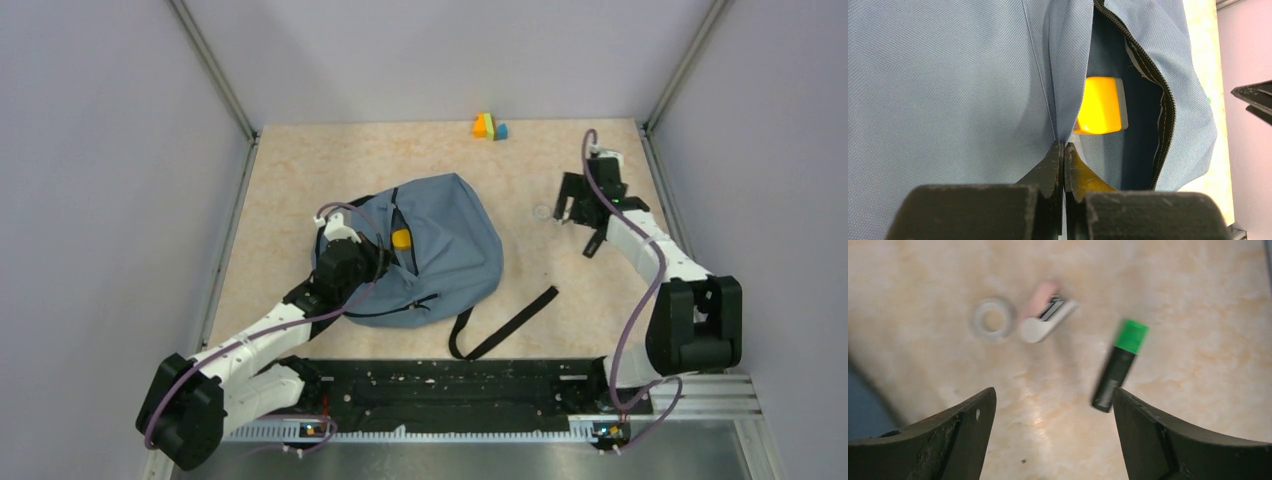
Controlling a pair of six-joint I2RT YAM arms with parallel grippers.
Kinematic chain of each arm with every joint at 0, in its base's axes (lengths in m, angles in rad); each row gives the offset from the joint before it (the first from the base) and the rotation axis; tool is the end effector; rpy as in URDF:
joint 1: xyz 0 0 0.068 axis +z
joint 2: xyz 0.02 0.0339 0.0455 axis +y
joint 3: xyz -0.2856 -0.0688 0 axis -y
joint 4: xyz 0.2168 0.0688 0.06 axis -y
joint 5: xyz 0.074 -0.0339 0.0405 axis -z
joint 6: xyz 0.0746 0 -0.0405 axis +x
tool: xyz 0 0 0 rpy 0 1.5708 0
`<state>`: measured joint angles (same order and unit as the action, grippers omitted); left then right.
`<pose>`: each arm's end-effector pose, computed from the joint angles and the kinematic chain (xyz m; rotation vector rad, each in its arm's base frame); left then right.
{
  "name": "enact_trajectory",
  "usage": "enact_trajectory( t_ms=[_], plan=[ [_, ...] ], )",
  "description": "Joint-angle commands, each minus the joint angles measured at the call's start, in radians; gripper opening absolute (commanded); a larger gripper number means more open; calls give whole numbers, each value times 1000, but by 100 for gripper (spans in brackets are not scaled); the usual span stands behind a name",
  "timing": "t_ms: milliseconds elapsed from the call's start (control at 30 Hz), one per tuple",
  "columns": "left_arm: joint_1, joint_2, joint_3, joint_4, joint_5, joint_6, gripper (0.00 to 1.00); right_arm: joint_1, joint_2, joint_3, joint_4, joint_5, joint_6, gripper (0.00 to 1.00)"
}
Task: Pack the student bag
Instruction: Place the stationery in the student bag, then pick up the stationery from the center of the board.
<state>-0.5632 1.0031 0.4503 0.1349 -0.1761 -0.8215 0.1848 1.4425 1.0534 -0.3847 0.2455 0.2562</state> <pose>0.1906 -0.1049 0.2317 -0.3809 2.0189 -0.7118 0.3095 0.0394 0.2677 0.2027 2.3077 -0.0655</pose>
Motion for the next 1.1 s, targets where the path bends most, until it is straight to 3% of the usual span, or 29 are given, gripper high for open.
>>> enact_trajectory(
  t_ms=[0,167,367,700,833,1067],
  plan=[
    [1,-16,-2,19,-1,-2,0,-195,9,-53,103,-28,44,84],
    [2,-5,-4,26,5,-4,0,-305,107,-67,116,-66,57,77],
    [0,-2,3,18,3,5,0,-309,236,-24,81,-82,41,67],
    [1,-1,7,15,0,8,0,-307,295,-3,61,-86,26,54],
    [1,4,9,18,5,8,0,-304,301,-1,60,-100,18,38],
    [2,-4,10,16,8,12,0,-290,221,8,29,-107,0,0]
  ],
)
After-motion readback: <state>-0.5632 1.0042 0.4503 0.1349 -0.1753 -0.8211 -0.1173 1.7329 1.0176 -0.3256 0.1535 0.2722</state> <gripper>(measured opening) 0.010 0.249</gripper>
